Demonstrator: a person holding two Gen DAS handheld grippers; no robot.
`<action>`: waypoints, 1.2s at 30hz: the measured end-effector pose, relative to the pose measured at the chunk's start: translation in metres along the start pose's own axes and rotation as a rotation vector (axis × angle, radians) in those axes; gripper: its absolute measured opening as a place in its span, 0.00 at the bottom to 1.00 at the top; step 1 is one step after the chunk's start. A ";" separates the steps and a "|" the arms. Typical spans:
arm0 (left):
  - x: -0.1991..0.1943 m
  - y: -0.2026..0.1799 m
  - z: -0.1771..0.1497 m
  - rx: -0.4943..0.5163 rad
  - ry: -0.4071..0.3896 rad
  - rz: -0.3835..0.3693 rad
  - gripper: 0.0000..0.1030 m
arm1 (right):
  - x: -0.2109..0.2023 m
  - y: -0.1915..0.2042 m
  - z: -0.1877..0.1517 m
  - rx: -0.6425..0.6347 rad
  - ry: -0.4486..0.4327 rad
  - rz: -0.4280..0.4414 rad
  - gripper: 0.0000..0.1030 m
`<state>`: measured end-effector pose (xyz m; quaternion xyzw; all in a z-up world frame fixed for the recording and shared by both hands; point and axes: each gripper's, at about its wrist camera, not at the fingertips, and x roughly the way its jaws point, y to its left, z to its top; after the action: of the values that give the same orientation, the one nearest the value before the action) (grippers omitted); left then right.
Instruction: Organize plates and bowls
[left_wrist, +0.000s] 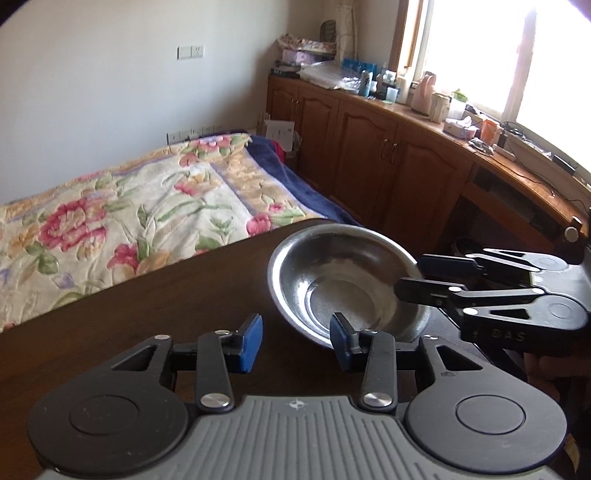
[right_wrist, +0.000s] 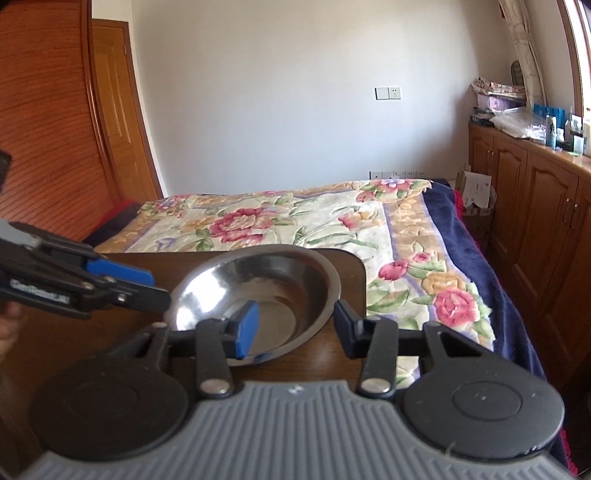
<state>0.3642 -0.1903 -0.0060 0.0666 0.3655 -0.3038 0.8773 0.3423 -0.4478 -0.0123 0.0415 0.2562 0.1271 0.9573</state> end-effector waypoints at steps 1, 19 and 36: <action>0.003 0.001 0.000 -0.009 0.006 -0.006 0.41 | 0.000 0.000 0.000 0.000 0.001 0.001 0.45; 0.018 0.001 0.004 -0.044 0.046 0.011 0.23 | 0.012 -0.004 -0.002 0.033 0.053 0.025 0.29; -0.016 -0.006 0.005 -0.015 0.001 0.025 0.20 | -0.007 0.008 0.006 0.025 0.034 0.011 0.20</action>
<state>0.3551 -0.1889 0.0090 0.0646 0.3674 -0.2898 0.8814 0.3379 -0.4419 -0.0029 0.0526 0.2738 0.1298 0.9515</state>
